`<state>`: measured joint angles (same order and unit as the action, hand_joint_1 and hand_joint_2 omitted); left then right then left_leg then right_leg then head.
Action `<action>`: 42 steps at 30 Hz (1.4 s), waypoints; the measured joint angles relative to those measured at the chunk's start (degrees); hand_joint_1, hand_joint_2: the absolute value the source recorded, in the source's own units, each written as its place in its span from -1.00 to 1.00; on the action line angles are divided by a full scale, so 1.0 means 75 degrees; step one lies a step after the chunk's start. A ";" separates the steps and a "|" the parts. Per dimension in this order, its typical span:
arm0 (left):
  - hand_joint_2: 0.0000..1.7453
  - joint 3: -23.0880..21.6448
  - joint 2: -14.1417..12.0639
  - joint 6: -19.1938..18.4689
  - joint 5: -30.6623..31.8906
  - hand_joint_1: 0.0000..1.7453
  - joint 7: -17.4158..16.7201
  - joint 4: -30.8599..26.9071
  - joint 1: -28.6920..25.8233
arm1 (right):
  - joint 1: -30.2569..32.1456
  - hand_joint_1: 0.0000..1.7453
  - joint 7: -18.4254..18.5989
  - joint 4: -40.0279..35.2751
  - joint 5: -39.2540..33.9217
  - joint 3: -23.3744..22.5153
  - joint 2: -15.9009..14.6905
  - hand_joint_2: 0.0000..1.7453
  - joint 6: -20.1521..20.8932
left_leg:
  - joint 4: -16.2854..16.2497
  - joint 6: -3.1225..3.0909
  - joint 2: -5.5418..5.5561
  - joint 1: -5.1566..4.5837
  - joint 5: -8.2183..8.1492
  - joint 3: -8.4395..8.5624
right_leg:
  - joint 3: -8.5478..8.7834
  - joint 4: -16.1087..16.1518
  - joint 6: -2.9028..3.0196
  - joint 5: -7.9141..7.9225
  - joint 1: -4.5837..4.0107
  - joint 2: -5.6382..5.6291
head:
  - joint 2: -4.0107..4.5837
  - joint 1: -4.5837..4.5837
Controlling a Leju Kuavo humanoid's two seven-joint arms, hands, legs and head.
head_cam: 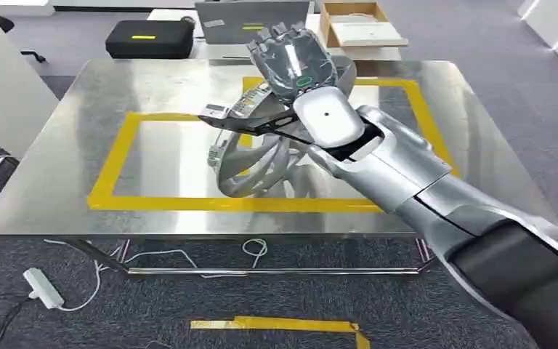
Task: Take the parts from the cabinet and place them on the table.
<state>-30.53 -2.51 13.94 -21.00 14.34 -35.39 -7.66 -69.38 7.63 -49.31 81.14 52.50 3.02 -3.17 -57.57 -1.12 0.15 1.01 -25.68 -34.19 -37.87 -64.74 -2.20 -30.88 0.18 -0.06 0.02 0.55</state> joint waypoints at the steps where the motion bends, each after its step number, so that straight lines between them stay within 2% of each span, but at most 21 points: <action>1: 1.00 -0.0015 0.0000 0.0003 -0.0050 -1.00 0.0023 0.0000 -0.0003 | -0.0002 -0.08 -0.0041 0.0023 0.0084 0.0087 0.0000 1.00 0.0029 | -0.0001 -0.0006 -0.0001 -0.0004 -0.0002 -0.0001 | -0.0328 -0.0701 -0.0016 -0.0284 0.0000 -0.0001 | 0.0000 -0.0018; 2: 1.00 -0.0023 0.0000 0.0006 -0.0073 -1.00 0.0032 0.0000 -0.0008 | 0.0001 -0.08 -0.0073 0.0041 0.0105 0.0169 0.0000 1.00 0.0050 | -0.0007 -0.0012 -0.0002 -0.0009 -0.0007 -0.0004 | -0.0623 -0.1287 -0.0028 -0.0476 -0.0001 -0.0001 | 0.0000 0.0000; 4: 1.00 -0.0041 0.0000 0.0006 -0.0131 -1.00 0.0076 0.0000 -0.0012 | -0.0023 -0.08 -0.0111 0.0049 0.0107 0.0274 0.0000 1.00 0.0117 | -0.0011 -0.0022 -0.0001 -0.0019 -0.0019 0.0021 | -0.0723 -0.1401 -0.0011 -0.0299 0.0000 0.0000 | 0.0000 -0.0003; 7: 1.00 -0.0061 0.0006 0.0006 -0.0149 -1.00 0.0143 -0.0003 -0.0010 | -0.0103 -0.08 -0.0134 0.0049 0.0107 0.0399 0.0000 1.00 0.0149 | -0.0011 0.0002 0.0020 -0.0036 -0.0067 0.0106 | 0.0238 0.0590 0.0117 0.0731 -0.0011 0.0004 | 0.0000 -0.0003; 11: 1.00 -0.0085 0.0018 0.0009 -0.0151 -1.00 0.0157 -0.0003 -0.0011 | -0.0171 -0.08 -0.0137 0.0044 0.0099 0.0539 0.0000 1.00 0.0143 | -0.0028 0.0155 0.0012 -0.0050 -0.0063 0.0048 | 0.0457 0.0958 0.0197 0.0631 -0.0076 -0.0016 | 0.0000 -0.0009; 13: 1.00 -0.0102 -0.0006 0.0009 -0.0151 -1.00 0.0175 -0.0006 -0.0004 | -0.0211 -0.08 -0.0134 0.0044 0.0087 0.0583 -0.0003 1.00 0.0163 | -0.0067 0.0250 0.0010 -0.0039 -0.0141 0.0054 | 0.0531 0.1070 0.0280 0.0688 0.0006 0.0007 | 0.0000 0.0000; 14: 1.00 -0.0114 -0.0006 0.0009 -0.0151 -1.00 0.0198 -0.0006 -0.0015 | -0.0227 -0.08 -0.0125 0.0044 0.0078 0.0594 -0.0003 1.00 0.0186 | -0.0250 0.0278 0.0006 -0.0053 -0.0301 -0.0012 | 0.0534 0.1076 0.0311 0.0692 0.0014 0.0004 | 0.0000 -0.0035; 17: 1.00 -0.0160 -0.0015 0.0035 -0.0163 -1.00 0.0256 -0.0006 -0.0018 | -0.0191 -0.08 -0.0122 0.0014 0.0029 0.0687 -0.0003 1.00 0.0279 | -0.1958 0.0366 0.0004 -0.0004 -0.1144 -0.0789 | 0.0526 0.1070 0.0341 0.0678 0.0013 -0.0002 | 0.0000 -0.0064; 18: 1.00 -0.0169 -0.0017 0.0047 -0.0178 -1.00 0.0283 -0.0006 -0.0018 | -0.0181 -0.08 -0.0111 0.0012 0.0017 0.0702 -0.0003 1.00 0.0303 | -0.2309 0.0386 0.0004 0.0000 -0.1215 -0.0959 | 0.0527 0.1066 0.0340 0.0677 0.0013 -0.0005 | 0.0000 -0.0070; 20: 1.00 -0.0186 -0.0029 0.0055 -0.0219 -1.00 0.0323 -0.0006 -0.0017 | -0.0176 -0.08 -0.0067 -0.0044 -0.0003 0.0731 -0.0003 1.00 0.0370 | -0.1989 0.0398 0.0003 0.0021 -0.0819 -0.0844 | 0.0534 0.1057 0.0332 0.0672 0.0018 -0.0021 | 0.0000 -0.0073; 22: 1.00 -0.0192 -0.0047 0.0055 -0.0262 -1.00 0.0381 -0.0006 -0.0019 | -0.0184 -0.08 -0.0020 -0.0134 -0.0027 0.0749 -0.0006 1.00 0.0437 | -0.0665 0.0398 0.0001 0.0050 -0.0067 -0.0222 | 0.0541 0.1002 0.0278 0.0637 0.0035 -0.0039 | 0.0000 -0.0070; 24: 1.00 -0.0207 -0.0038 0.0052 -0.0309 -1.00 0.0420 -0.0003 -0.0010 | -0.0202 -0.08 0.0012 -0.0172 -0.0053 0.0754 -0.0020 1.00 0.0484 | -0.0093 0.0362 0.0019 0.0023 -0.0111 0.0030 | 0.0459 0.0909 0.0201 0.0603 -0.0028 -0.0065 | 0.0000 -0.0085; 28: 1.00 -0.0236 -0.0035 -0.0026 -0.0309 -1.00 0.0521 -0.0003 -0.0016 | -0.0200 -0.08 0.0021 -0.0227 -0.0094 0.0751 -0.0081 1.00 0.0522 | -0.0079 0.0131 0.0015 0.0036 -0.0060 -0.0016 | 0.0404 0.0952 0.0053 0.0605 -0.0001 -0.0061 | 0.0000 -0.0070; 29: 1.00 -0.0242 -0.0046 -0.0055 -0.0312 -1.00 0.0553 -0.0003 -0.0012 | -0.0207 -1.00 0.0024 -0.0236 -0.0105 0.0746 -0.0116 1.00 0.0522 | -0.0076 0.0091 0.0009 0.0035 -0.0057 -0.0010 | 0.0300 0.0786 0.0021 0.0466 0.0006 -0.0045 | 0.0000 -0.0041; 33: 1.00 -0.0259 -0.0064 -0.0312 -0.0350 -1.00 0.0662 0.0000 -0.0008 | -0.0153 -1.00 0.0026 -0.0239 -0.0114 0.0760 -0.0184 1.00 0.0527 | -0.0083 0.0004 0.0002 -0.0002 -0.0069 -0.0017 | -0.0763 -0.1473 -0.0037 -0.0481 0.0006 -0.0033 | 0.0000 -0.0012; 34: 1.00 -0.0262 -0.0067 -0.0347 -0.0394 -1.00 0.0688 0.0003 -0.0006 | -0.0131 -1.00 0.0029 -0.0239 -0.0117 0.0760 -0.0189 1.00 0.0533 | -0.0083 0.0002 0.0002 -0.0012 -0.0070 -0.0009 | -0.0823 -0.1548 -0.0020 -0.0414 0.0002 -0.0034 | 0.0000 -0.0015; 36: 1.00 -0.0262 -0.0064 -0.0364 -0.0484 -1.00 0.0711 0.0032 0.0009 | -0.0134 -1.00 0.0105 -0.0239 -0.0120 0.0752 -0.0207 1.00 0.0565 | -0.0084 -0.0004 0.0013 -0.0035 -0.0078 0.0020 | -0.0439 -0.0719 0.0058 0.0163 -0.0008 -0.0034 | 0.0000 -0.0009; 37: -1.00 -0.0259 -0.0058 -0.0358 -0.0525 -1.00 0.0711 0.0050 0.0010 | -0.0152 -1.00 0.0152 -0.0239 -0.0117 0.0746 -0.0207 1.00 0.0597 | -0.0084 -0.0003 0.0016 -0.0048 -0.0091 0.0047 | -0.0083 0.0005 0.0108 0.0505 -0.0016 -0.0034 | 0.0000 -0.0012; 38: -1.00 -0.0259 -0.0044 -0.0335 -0.0542 -1.00 0.0711 0.0067 0.0016 | -0.0175 -1.00 0.0204 -0.0239 -0.0096 0.0743 -0.0207 1.00 0.0635 | -0.0083 0.0010 0.0016 -0.0054 -0.0108 0.0064 | 0.0257 0.0713 0.0178 0.0732 -0.0036 -0.0031 | 0.0000 -0.0012; 39: -1.00 -0.0259 -0.0026 -0.0312 -0.0551 -1.00 0.0705 0.0099 0.0031 | -0.0194 -1.00 0.0254 -0.0239 -0.0082 0.0746 -0.0207 1.00 0.0679 | -0.0111 0.0049 0.0018 -0.0112 -0.0131 0.0030 | 0.0449 0.0873 0.0197 0.0622 -0.0067 -0.0024 | 0.0000 -0.0020; 42: -1.00 -0.0271 0.0020 -0.0210 -0.0551 -1.00 0.0682 0.0175 0.0050 | -0.0200 -1.00 0.0338 -0.0239 -0.0050 0.0746 -0.0207 1.00 0.0781 | -0.0071 0.0164 0.0001 -0.0062 -0.0093 0.0037 | 0.0422 0.0914 0.0222 0.0619 -0.0095 -0.0043 | 0.0000 -0.0021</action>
<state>-32.57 -2.36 12.37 -25.14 19.45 -34.07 -7.29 -70.88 10.16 -51.10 80.76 58.10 1.46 2.69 -58.11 0.11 0.16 0.55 -26.38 -33.91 -34.70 -57.88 -0.53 -26.23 -0.54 -0.38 0.02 0.39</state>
